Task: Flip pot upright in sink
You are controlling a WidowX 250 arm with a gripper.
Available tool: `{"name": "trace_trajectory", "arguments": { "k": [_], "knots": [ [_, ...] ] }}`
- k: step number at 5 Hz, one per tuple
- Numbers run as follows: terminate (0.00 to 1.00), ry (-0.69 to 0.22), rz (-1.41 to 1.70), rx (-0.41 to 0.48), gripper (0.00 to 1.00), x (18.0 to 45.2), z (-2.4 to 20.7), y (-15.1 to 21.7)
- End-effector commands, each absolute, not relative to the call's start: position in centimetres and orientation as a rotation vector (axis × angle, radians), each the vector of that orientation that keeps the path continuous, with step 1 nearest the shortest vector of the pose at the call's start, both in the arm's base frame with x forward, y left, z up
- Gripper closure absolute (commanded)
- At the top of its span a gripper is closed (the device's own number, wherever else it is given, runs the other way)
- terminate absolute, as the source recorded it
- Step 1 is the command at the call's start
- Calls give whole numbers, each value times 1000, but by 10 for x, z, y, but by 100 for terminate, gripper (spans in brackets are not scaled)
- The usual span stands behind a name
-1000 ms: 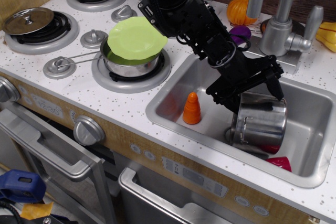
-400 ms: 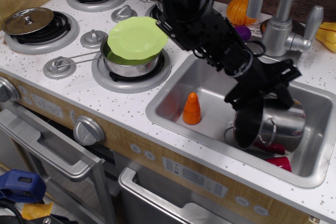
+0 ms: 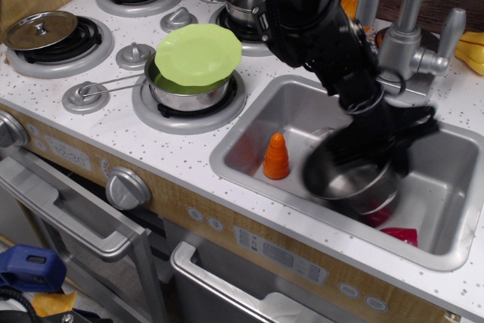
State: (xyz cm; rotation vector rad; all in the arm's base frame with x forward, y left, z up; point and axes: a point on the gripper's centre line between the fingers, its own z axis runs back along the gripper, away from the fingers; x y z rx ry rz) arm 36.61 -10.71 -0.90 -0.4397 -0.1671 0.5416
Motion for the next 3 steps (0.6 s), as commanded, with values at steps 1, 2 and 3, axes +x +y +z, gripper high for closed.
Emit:
{"name": "trace_trajectory", "arguments": {
  "k": [1, 2, 3],
  "knots": [
    [0, -206, 453, -259, 100, 381, 18, -102],
    [0, -210, 436, -190, 100, 384, 20, -103],
    [0, -218, 429, -161, 0, 385, 20, -107]
  ]
}}
